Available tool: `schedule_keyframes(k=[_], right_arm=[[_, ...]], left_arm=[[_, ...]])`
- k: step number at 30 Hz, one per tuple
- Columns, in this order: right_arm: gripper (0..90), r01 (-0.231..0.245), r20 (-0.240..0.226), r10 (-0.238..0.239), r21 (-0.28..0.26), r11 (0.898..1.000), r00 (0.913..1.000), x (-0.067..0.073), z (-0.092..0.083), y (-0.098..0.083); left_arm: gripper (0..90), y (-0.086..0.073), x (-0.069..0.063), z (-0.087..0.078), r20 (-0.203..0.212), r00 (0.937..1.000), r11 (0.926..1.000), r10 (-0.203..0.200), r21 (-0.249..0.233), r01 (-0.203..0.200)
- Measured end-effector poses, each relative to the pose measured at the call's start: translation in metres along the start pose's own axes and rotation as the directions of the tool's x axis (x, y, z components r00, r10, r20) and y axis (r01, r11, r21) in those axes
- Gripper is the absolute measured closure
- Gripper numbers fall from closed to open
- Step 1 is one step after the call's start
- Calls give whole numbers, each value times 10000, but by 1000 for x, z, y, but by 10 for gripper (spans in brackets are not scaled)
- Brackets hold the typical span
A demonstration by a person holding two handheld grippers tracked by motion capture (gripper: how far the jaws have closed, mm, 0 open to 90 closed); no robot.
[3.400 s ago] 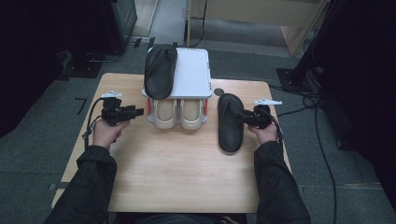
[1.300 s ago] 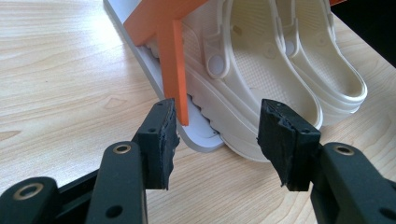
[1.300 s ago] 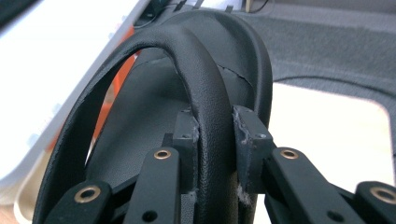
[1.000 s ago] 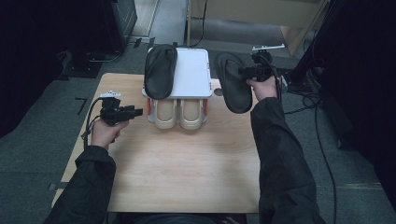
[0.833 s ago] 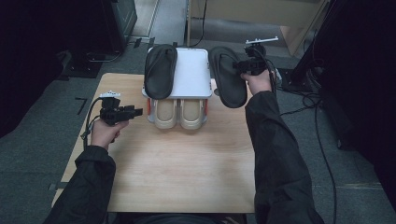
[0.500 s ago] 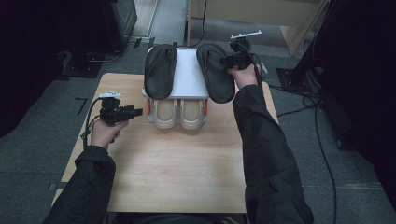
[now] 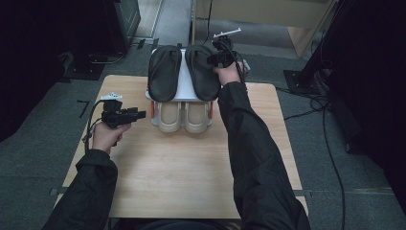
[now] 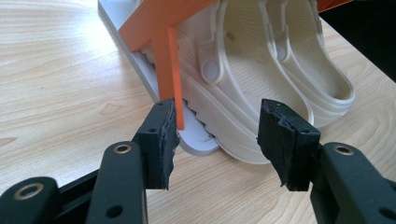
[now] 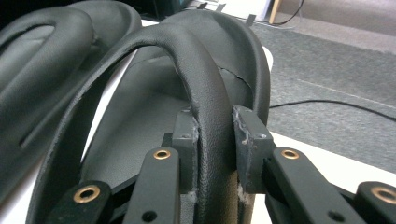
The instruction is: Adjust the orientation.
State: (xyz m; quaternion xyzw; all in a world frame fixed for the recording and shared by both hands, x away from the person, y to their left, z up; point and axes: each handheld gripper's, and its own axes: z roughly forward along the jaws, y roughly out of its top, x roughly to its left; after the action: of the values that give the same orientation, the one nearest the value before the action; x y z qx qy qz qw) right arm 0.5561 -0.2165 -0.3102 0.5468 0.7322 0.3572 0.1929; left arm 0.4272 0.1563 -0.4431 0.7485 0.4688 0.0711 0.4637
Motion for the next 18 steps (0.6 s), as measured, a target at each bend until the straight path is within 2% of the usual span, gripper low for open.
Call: schedule_keyframes(k=[2,5,10,11,18], right_arm=[[727,-161,-114,161,17,9999,9998,3,3,0],[719,-22,-148,25,155,9999,9999,10,5,-2],[663,68,-668,-59,127,9999,9978,12,2,-9],[653,197,-794,-195,11,9998,9967,14,0,-13],[607,363,-1084,-356,46,9993,9935,17,-4,-19]], left_arm=[[471,0,0,0,-13,10000,10000,44,-1,-44],[471,0,1,0,-21,10000,10000,39,-14,-39],[472,1,2,-2,-28,10000,9999,-26,-97,25],[472,1,1,-2,-34,10000,9999,-22,-99,22],[471,0,-1,1,-18,9999,9999,115,0,-115]])
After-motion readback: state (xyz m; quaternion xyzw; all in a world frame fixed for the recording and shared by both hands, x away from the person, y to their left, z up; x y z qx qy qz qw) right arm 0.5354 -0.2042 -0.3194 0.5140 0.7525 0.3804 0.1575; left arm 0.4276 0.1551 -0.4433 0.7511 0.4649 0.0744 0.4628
